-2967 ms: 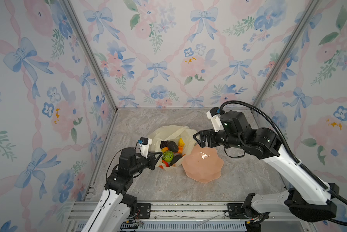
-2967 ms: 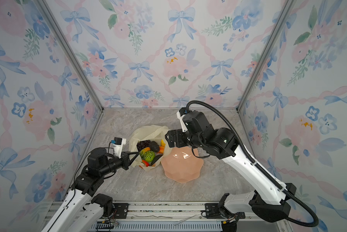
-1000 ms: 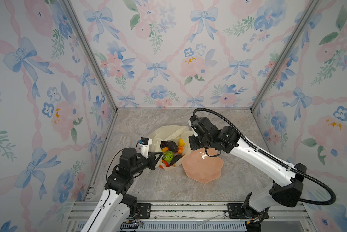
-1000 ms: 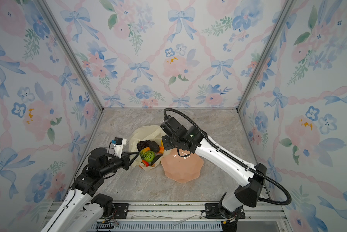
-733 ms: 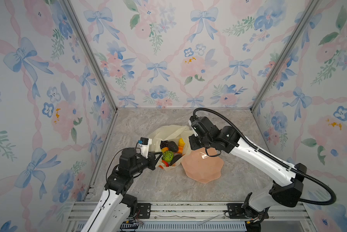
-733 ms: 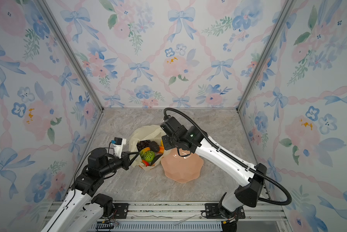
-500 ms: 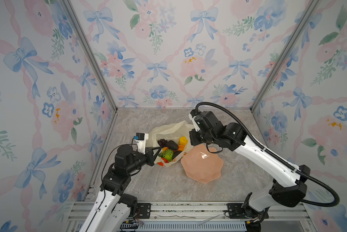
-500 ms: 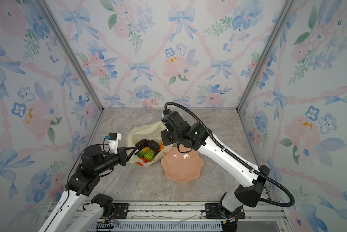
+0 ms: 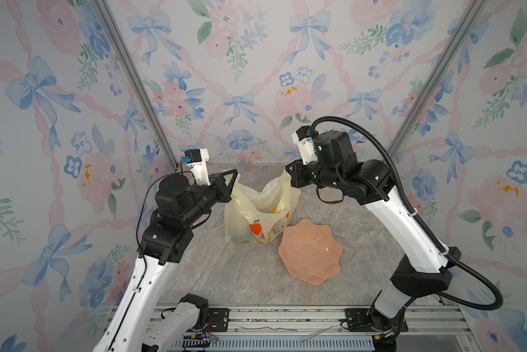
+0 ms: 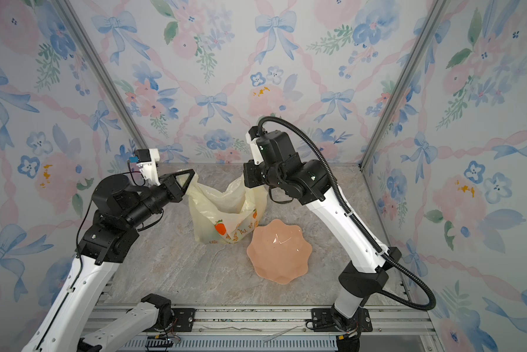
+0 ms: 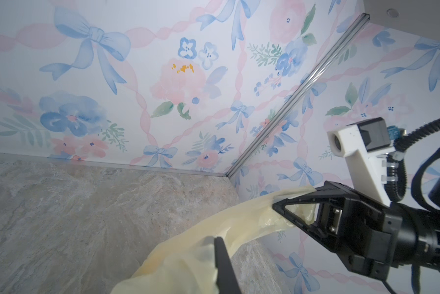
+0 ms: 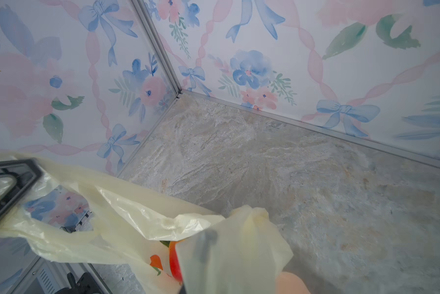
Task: Place the fruits into the plastic bag
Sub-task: Pick up the plastic bag from the center of the table.
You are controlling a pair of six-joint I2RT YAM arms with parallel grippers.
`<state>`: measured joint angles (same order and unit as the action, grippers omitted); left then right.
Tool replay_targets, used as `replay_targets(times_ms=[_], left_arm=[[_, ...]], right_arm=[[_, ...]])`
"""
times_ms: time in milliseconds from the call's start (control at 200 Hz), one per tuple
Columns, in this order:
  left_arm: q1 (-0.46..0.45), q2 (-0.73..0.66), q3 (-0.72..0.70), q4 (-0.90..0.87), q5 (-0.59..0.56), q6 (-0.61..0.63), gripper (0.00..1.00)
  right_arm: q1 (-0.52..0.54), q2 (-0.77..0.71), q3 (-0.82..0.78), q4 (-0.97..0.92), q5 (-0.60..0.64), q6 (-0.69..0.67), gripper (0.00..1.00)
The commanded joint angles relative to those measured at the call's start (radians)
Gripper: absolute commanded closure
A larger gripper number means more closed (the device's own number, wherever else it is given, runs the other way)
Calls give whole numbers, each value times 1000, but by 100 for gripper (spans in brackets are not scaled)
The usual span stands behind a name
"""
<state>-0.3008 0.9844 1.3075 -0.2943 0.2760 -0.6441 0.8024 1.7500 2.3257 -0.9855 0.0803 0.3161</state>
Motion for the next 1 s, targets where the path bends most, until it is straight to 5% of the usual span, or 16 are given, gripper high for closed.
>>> replay_targets(times_ms=[0,105,225,355,425,550,685,770,995], left_arm=[[-3,93,117,37,-26,7,100],[-4,183,242,35,-34,-8,100],[-4,264,329,34,-31,-31,100],[-16,316,335,37,7,-66,100],[-57,302,336,38,-62,-28,100],[-96,317,344,31,-113,-4,100],[-136,353,391,12,-115,-7,100],[-144,365,389,2,-148,20,100],[-125,390,334,-4,-96,-9,100]], right_arm=[[-28,81,157,-37,-87,-32,100],[-34,139,295,-34,-110,-37,100],[-35,124,265,63,-150,-34,100],[-37,147,279,60,-183,-31,100],[-21,140,288,56,-173,-65,100],[-8,78,122,152,-105,-68,100],[-15,159,278,34,-132,-65,100],[15,113,200,103,-61,-110,100],[-66,114,110,123,-178,-29,100]])
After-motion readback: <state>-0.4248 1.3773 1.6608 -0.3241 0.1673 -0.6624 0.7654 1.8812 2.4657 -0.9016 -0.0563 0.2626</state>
